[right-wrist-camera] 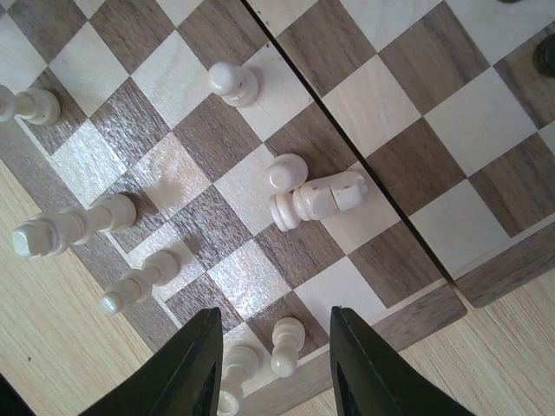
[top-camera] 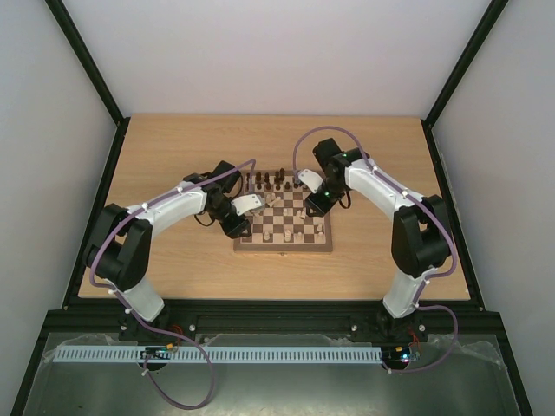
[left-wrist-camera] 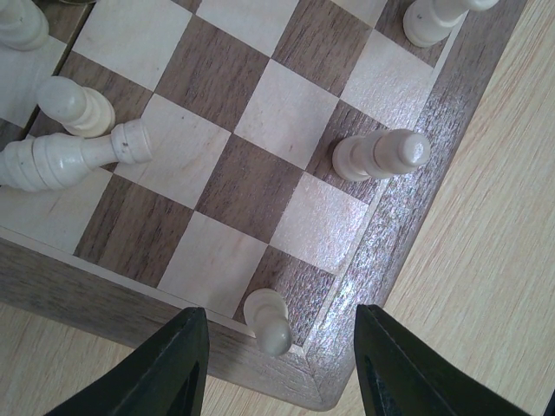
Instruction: Set up the chess pieces on the board
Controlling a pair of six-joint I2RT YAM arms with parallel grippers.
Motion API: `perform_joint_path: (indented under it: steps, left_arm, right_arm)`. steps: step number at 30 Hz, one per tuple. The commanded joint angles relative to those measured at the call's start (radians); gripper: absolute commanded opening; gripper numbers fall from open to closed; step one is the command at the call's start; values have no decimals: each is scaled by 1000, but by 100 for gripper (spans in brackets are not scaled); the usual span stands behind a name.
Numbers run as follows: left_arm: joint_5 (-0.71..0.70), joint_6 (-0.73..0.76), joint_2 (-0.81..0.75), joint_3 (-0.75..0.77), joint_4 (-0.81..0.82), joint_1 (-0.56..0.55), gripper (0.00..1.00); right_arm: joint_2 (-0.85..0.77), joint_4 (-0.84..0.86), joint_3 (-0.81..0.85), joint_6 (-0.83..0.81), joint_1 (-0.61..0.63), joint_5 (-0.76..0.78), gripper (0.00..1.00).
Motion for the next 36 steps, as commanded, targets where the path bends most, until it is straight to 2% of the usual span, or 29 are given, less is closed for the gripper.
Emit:
perform_joint_path:
  steps: [1, 8, 21, 26, 36]
  left_arm:
    - [5, 18, 8, -2, 3, -7, 49]
    - [-33, 62, 16, -30, 2, -12, 49]
    - [-56, 36, 60, -17, 43, -15, 29]
    - [-58, 40, 75, -4, 45, -15, 18]
    - [-61, 9, 110, 47, 58, -16, 14]
  right_arm:
    - [-24, -72, 26, 6, 0, -30, 35]
    - [-27, -62, 16, 16, -2, -24, 35]
    - [-36, -57, 13, 21, -11, -6, 35]
    - [-38, -51, 10, 26, -13, -6, 35]
    - [-43, -46, -2, 29, -16, -2, 34]
